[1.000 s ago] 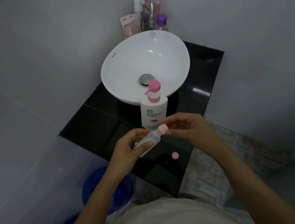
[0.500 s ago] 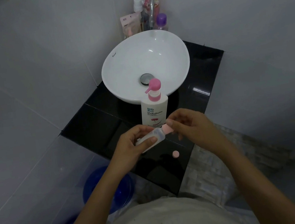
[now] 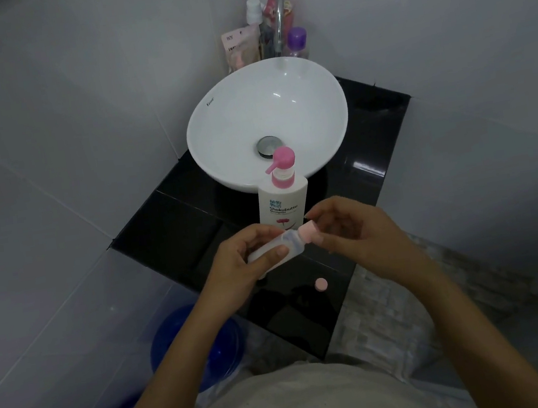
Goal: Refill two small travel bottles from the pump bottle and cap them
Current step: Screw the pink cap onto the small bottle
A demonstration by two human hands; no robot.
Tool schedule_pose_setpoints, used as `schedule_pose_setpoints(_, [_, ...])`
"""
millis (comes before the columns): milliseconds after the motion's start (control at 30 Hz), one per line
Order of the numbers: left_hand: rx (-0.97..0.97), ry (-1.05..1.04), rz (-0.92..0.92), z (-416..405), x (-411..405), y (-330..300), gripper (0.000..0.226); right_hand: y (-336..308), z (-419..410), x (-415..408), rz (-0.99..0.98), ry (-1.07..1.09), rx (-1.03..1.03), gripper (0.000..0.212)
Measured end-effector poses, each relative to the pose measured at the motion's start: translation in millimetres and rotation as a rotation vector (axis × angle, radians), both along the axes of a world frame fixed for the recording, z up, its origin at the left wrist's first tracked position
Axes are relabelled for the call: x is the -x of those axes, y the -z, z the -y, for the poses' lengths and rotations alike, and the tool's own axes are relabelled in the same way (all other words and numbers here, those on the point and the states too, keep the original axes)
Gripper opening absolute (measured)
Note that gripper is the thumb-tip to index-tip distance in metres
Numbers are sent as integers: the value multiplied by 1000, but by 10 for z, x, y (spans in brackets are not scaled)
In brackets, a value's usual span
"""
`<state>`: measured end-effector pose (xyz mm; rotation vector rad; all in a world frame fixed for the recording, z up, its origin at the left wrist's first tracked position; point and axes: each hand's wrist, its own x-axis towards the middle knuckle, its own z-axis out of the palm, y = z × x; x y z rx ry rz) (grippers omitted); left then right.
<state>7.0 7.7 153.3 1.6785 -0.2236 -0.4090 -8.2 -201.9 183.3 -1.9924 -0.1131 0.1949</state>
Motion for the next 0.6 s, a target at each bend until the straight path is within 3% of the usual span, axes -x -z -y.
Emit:
schedule_pose_setpoints(100, [-4,3,12,14,-1,-15,27,13,-39,11,3,54,23,22])
schedule_pose_setpoints(233, [12,3,2,33,3,-32,26,-34,-55,24,20,80,93,43])
schedule_pose_setpoints(333, [18,3,0,26,10,-50,29,-34,33,23,59,-29,52,27])
schedule_pose_setpoints(433, [31,4,-4,21,11,-61,26,-31,3,39,37,22,43,15])
schedule_pose_setpoints(533, [45,7,-6,34,15,-77,28,-35,-10,56,46,56,57,31])
schedule_pose_setpoints(600, [56,-3,-15,40,22,-80,30,-32,12,65,75,2,35,23])
